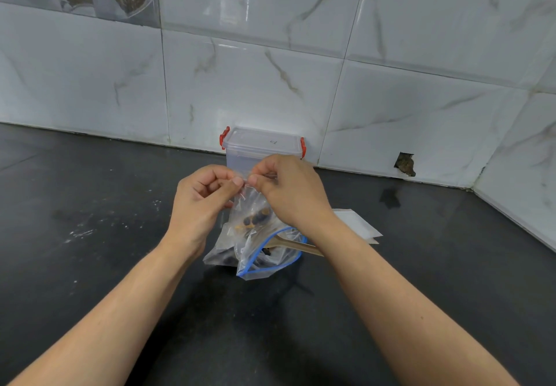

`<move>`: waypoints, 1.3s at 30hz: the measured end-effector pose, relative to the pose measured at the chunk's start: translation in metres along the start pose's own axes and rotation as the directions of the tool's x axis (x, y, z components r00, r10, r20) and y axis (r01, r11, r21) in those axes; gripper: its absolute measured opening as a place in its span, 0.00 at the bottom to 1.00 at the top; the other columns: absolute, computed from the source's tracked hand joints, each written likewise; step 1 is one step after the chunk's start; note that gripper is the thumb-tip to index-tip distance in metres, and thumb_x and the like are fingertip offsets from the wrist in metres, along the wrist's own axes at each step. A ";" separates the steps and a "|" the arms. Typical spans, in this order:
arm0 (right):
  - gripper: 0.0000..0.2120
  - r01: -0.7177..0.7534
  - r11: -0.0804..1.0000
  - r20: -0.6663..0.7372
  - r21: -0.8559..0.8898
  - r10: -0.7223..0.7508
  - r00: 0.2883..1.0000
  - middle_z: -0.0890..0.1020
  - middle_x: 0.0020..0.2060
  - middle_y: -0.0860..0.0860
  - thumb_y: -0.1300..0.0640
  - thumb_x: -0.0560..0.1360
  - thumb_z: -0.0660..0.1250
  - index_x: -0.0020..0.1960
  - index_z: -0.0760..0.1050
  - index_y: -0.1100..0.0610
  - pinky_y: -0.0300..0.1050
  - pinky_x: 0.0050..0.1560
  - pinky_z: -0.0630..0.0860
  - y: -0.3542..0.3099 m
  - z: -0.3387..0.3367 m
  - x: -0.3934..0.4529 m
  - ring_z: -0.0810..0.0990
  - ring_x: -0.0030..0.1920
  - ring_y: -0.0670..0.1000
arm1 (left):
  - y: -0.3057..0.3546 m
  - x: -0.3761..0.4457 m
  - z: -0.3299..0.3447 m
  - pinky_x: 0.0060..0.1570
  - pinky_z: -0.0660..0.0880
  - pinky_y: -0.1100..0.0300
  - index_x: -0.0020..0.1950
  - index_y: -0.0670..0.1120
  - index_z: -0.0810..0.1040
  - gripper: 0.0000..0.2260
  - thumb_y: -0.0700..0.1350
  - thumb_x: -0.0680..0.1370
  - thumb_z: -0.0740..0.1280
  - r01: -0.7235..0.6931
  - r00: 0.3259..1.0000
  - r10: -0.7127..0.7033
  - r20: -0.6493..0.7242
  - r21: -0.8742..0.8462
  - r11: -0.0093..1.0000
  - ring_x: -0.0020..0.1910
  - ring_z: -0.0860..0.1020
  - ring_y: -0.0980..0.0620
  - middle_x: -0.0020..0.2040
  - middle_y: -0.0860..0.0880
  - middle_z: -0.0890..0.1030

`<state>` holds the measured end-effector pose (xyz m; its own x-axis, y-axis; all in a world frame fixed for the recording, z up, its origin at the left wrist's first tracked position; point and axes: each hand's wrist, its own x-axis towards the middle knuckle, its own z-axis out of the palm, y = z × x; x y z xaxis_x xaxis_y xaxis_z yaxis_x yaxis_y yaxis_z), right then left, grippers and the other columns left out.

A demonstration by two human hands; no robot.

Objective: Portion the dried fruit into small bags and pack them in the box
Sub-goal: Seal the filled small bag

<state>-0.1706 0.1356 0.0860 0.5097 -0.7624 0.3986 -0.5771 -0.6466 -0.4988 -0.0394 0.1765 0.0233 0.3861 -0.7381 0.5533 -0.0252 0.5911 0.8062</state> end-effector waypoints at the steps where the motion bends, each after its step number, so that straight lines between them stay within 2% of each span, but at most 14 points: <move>1: 0.07 0.003 0.998 -0.006 -0.056 -0.003 1.000 0.83 0.47 0.46 0.51 0.78 0.64 0.50 0.80 0.50 0.44 0.47 0.74 -0.001 0.001 -0.001 0.79 0.47 0.47 | 0.000 0.000 0.001 0.33 0.74 0.68 0.41 0.43 0.79 0.02 0.37 0.73 0.70 -0.010 1.000 0.010 0.000 0.003 1.000 0.32 0.78 0.61 0.33 0.54 0.83; 4: 0.08 0.004 0.996 -0.020 -0.092 -0.006 1.000 0.83 0.48 0.46 0.50 0.78 0.63 0.51 0.80 0.50 0.45 0.48 0.75 -0.002 0.002 -0.002 0.80 0.49 0.48 | 0.000 0.000 0.002 0.34 0.73 0.70 0.41 0.43 0.78 0.06 0.34 0.75 0.65 -0.030 0.999 0.031 -0.013 0.019 0.999 0.31 0.77 0.62 0.32 0.55 0.82; 10: 0.05 -0.038 0.989 -0.020 0.140 0.041 0.999 0.84 0.47 0.44 0.50 0.74 0.69 0.45 0.82 0.48 0.45 0.53 0.76 0.003 -0.006 0.002 0.80 0.50 0.44 | 0.001 0.000 0.001 0.33 0.73 0.68 0.41 0.43 0.77 0.03 0.38 0.74 0.67 -0.008 0.998 0.006 -0.064 -0.038 0.999 0.31 0.76 0.61 0.32 0.54 0.81; 13: 0.04 -0.041 0.990 -0.013 0.137 0.043 0.999 0.82 0.41 0.42 0.51 0.74 0.69 0.43 0.82 0.49 0.45 0.51 0.76 0.009 -0.007 0.003 0.79 0.45 0.42 | 0.001 0.001 -0.001 0.34 0.75 0.66 0.41 0.44 0.78 0.01 0.39 0.73 0.68 0.009 0.998 -0.011 -0.066 -0.027 1.000 0.34 0.79 0.59 0.34 0.53 0.83; 17: 0.06 -0.037 0.996 -0.023 0.078 0.039 0.999 0.81 0.39 0.42 0.50 0.74 0.70 0.38 0.77 0.46 0.45 0.49 0.77 0.006 -0.005 0.000 0.80 0.45 0.44 | 0.002 -0.001 0.002 0.34 0.75 0.67 0.40 0.46 0.82 0.09 0.35 0.75 0.66 -0.008 0.999 0.008 -0.048 -0.011 1.000 0.32 0.79 0.60 0.32 0.52 0.83; 21: 0.05 -0.026 0.999 -0.026 0.043 0.027 0.999 0.83 0.43 0.44 0.49 0.74 0.69 0.43 0.80 0.49 0.43 0.48 0.75 0.004 -0.005 -0.002 0.79 0.45 0.44 | 0.004 -0.001 0.002 0.36 0.75 0.68 0.41 0.42 0.79 0.01 0.38 0.72 0.67 -0.028 0.999 0.028 -0.034 -0.019 0.999 0.33 0.80 0.60 0.33 0.54 0.83; 23: 0.06 -0.025 0.993 -0.007 0.115 0.026 1.000 0.82 0.42 0.43 0.50 0.74 0.69 0.45 0.82 0.51 0.41 0.48 0.74 0.007 -0.006 -0.001 0.78 0.45 0.43 | 0.003 0.000 0.001 0.36 0.76 0.67 0.41 0.41 0.78 0.03 0.40 0.71 0.68 -0.030 0.999 0.029 -0.036 -0.017 0.999 0.33 0.80 0.60 0.33 0.53 0.83; 26: 0.07 -0.069 0.961 0.032 0.268 0.062 0.998 0.83 0.44 0.45 0.52 0.73 0.71 0.49 0.82 0.53 0.41 0.51 0.75 0.014 -0.009 0.001 0.80 0.47 0.45 | 0.003 0.000 0.000 0.36 0.76 0.67 0.42 0.42 0.78 0.01 0.38 0.72 0.67 -0.023 0.999 0.022 -0.039 -0.028 0.999 0.33 0.80 0.60 0.33 0.53 0.83; 28: 0.05 -0.085 0.946 0.020 0.312 0.083 0.996 0.84 0.41 0.48 0.55 0.73 0.72 0.47 0.82 0.54 0.45 0.52 0.78 0.018 -0.009 0.002 0.82 0.46 0.48 | 0.001 0.001 0.000 0.36 0.76 0.68 0.43 0.42 0.78 0.03 0.36 0.74 0.66 -0.020 0.998 0.018 -0.052 -0.032 0.999 0.33 0.80 0.60 0.33 0.54 0.83; 30: 0.01 -0.083 0.947 0.005 0.310 0.086 0.996 0.83 0.36 0.46 0.56 0.72 0.72 0.43 0.82 0.53 0.44 0.49 0.78 0.019 -0.009 0.002 0.81 0.41 0.47 | 0.000 0.001 0.000 0.36 0.75 0.68 0.43 0.42 0.79 0.02 0.37 0.73 0.67 -0.020 0.998 0.018 -0.052 -0.037 0.999 0.33 0.79 0.61 0.33 0.54 0.83; 32: 0.04 -0.068 0.960 -0.023 0.271 0.077 0.997 0.80 0.31 0.42 0.56 0.72 0.72 0.39 0.80 0.50 0.42 0.46 0.77 0.019 -0.010 0.001 0.79 0.37 0.43 | 0.001 0.000 0.001 0.36 0.76 0.68 0.42 0.44 0.80 0.03 0.40 0.71 0.67 -0.012 0.999 0.008 -0.049 -0.068 0.998 0.33 0.80 0.60 0.34 0.54 0.84; 35: 0.08 -0.046 0.979 -0.078 0.200 0.063 0.995 0.79 0.30 0.40 0.54 0.73 0.71 0.36 0.76 0.47 0.43 0.47 0.78 0.017 -0.011 0.001 0.79 0.38 0.43 | 0.001 0.000 0.002 0.35 0.75 0.67 0.42 0.44 0.81 0.04 0.42 0.70 0.68 0.000 0.999 -0.003 -0.047 -0.073 0.997 0.34 0.79 0.60 0.35 0.53 0.84; 37: 0.07 -0.033 0.974 -0.093 0.223 0.055 0.994 0.79 0.31 0.41 0.53 0.73 0.71 0.37 0.76 0.47 0.42 0.47 0.77 0.015 -0.010 0.001 0.81 0.39 0.44 | 0.002 0.000 0.001 0.34 0.75 0.68 0.43 0.43 0.80 0.04 0.42 0.71 0.68 0.006 0.998 -0.010 -0.059 -0.065 0.998 0.33 0.79 0.60 0.35 0.53 0.84; 39: 0.02 -0.019 0.942 -0.073 0.334 0.046 0.996 0.81 0.33 0.44 0.54 0.73 0.71 0.42 0.78 0.50 0.41 0.48 0.76 0.014 -0.009 0.000 0.81 0.41 0.46 | 0.001 0.002 -0.002 0.34 0.75 0.67 0.42 0.46 0.81 0.03 0.43 0.71 0.68 0.007 0.997 -0.012 -0.074 -0.072 0.997 0.33 0.78 0.59 0.36 0.52 0.84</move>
<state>-0.1846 0.1260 0.0858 0.4342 -0.7913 0.4304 -0.3408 -0.5866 -0.7347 -0.0370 0.1761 0.0245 0.4535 -0.7194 0.5262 0.0442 0.6078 0.7929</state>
